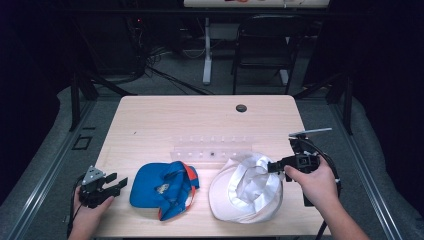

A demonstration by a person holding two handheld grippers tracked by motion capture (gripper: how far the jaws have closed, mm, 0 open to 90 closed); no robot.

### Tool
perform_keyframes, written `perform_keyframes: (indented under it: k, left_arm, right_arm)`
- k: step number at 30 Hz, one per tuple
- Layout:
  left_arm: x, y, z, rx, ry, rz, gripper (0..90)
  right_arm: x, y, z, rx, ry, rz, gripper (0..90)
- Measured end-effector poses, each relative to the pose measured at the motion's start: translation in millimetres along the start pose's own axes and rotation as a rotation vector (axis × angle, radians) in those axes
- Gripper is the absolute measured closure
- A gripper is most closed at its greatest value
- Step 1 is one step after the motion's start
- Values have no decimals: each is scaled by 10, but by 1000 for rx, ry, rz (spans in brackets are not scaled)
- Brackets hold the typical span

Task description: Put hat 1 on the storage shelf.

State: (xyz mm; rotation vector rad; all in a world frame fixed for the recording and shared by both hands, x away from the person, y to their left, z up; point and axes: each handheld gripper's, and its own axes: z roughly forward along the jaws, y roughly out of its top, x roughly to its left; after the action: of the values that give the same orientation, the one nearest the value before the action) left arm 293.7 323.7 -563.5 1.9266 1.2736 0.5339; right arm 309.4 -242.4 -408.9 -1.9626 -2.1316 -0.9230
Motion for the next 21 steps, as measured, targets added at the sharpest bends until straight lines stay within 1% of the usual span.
perform_keyframes:
  k: [3,4,9,10,12,17,18,21]
  left_arm:
    - [-6,-3,5,-4,0,0,496]
    - [-5,2,-3,6,-4,3,495]
    - [-6,-2,5,-2,-1,0,496]
    - [-4,1,-1,7,-3,2,496]
    - [-5,1,1,6,-4,4,496]
    - [-5,4,-6,13,-4,9,496]
    - [-7,2,-1,5,-5,5,496]
    - [-6,4,-6,12,-4,8,495]
  right_arm:
    - [48,16,-26,6,17,6,807]
    - [56,28,-38,17,23,7,807]
    - [109,84,-67,39,61,23,807]
    - [124,94,-75,44,67,29,807]
    - [145,117,-95,55,98,38,808]
    - [191,169,-145,66,179,91,808]
    - [189,178,-154,72,191,89,808]
    - [189,198,-163,78,238,115,808]
